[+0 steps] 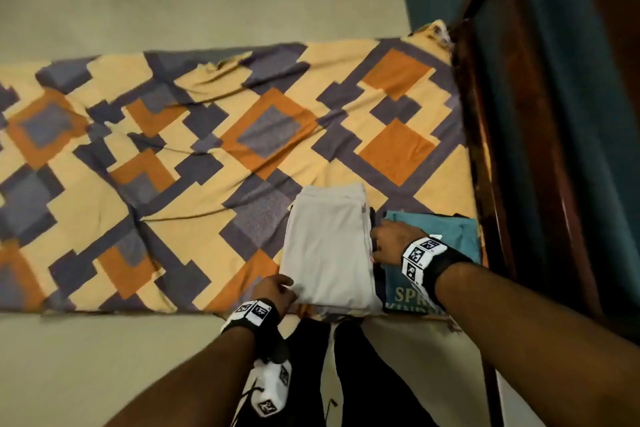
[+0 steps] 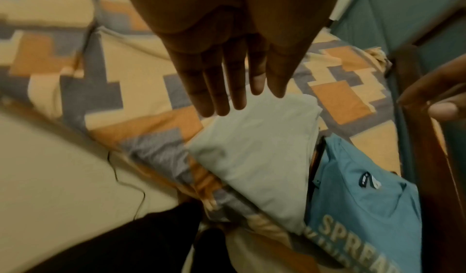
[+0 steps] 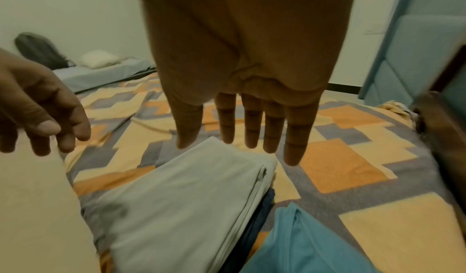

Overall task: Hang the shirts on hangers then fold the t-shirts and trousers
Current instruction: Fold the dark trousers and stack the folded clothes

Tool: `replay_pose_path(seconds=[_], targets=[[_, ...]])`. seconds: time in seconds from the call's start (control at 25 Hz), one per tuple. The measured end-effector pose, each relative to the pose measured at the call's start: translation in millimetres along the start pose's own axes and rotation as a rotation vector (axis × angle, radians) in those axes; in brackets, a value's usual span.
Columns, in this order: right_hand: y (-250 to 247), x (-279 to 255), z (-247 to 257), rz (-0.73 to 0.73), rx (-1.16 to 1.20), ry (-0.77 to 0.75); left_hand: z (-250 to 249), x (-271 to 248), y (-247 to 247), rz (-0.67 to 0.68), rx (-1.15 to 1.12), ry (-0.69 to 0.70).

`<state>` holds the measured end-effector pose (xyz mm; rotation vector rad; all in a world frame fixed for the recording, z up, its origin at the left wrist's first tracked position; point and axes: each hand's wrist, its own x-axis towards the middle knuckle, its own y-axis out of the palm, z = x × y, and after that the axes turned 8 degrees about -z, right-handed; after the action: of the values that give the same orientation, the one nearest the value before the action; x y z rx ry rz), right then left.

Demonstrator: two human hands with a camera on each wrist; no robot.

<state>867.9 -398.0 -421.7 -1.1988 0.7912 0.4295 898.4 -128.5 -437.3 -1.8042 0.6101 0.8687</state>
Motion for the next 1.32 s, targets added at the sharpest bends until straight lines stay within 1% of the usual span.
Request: replay_pose_path(seconds=[0.08, 0.16, 0.2, 0.28, 0.36, 0.4, 0.44, 0.52, 0.6, 0.68, 0.72, 0.76, 0.84, 0.92, 1.0, 1.04, 1.12, 1.2, 1.28, 1.32], targets=[[0, 43, 7, 0.025, -0.063, -0.065, 11, 20, 30, 0.037, -0.271, -0.182], [1, 88, 12, 0.025, -0.058, -0.114, 20, 43, 64, 0.074, -0.555, -0.375], [5, 116, 14, 0.024, -0.036, -0.139, 27, 57, 85, 0.075, -0.673, -0.466], [16, 167, 20, -0.007, -0.019, -0.171, 44, 89, 125, 0.02, -0.841, -0.639], [31, 211, 24, -0.031, -0.065, -0.163, 69, 115, 176, -0.009, -0.978, -0.794], [34, 226, 27, -0.024, -0.078, -0.142, 73, 121, 194, -0.001, -1.073, -0.85], [37, 242, 26, -0.002, -0.072, -0.132, 65, 120, 197, -0.008, -1.175, -0.862], [36, 263, 24, 0.069, -0.052, -0.118, 56, 126, 198, -0.068, -1.296, -0.84], [36, 283, 20, 0.096, -0.079, -0.113, 52, 135, 199, -0.04, -1.431, -0.783], [32, 295, 18, 0.162, -0.013, -0.062, 55, 139, 203, 0.007, -1.552, -0.815], [28, 299, 19, 0.231, 0.056, -0.025, 57, 139, 203, 0.0, -1.603, -0.844], [24, 300, 21, 0.304, 0.112, 0.003, 59, 139, 204, -0.035, -1.626, -0.853], [20, 295, 28, 0.4, 0.16, 0.063, 56, 136, 196, -0.113, -1.637, -0.847], [21, 278, 30, 0.417, 0.26, 0.107, 51, 132, 183, -0.162, -1.661, -0.802], [21, 248, 31, 0.434, 0.442, 0.13, 48, 124, 159, -0.194, -1.681, -0.771], [18, 228, 33, 0.429, 0.572, 0.136, 47, 118, 141, -0.205, -1.679, -0.721], [12, 187, 32, 0.39, 0.819, 0.158, 49, 110, 101, -0.224, -1.632, -0.57], [-1, 139, 28, 0.32, 1.021, 0.183, 47, 94, 48, -0.21, -1.531, -0.361], [-18, 86, 24, 0.24, 1.207, 0.188, 35, 74, -4, -0.157, -1.402, -0.13], [-26, 56, 21, 0.163, 1.304, 0.182, 25, 62, -29, -0.109, -1.328, -0.031]])
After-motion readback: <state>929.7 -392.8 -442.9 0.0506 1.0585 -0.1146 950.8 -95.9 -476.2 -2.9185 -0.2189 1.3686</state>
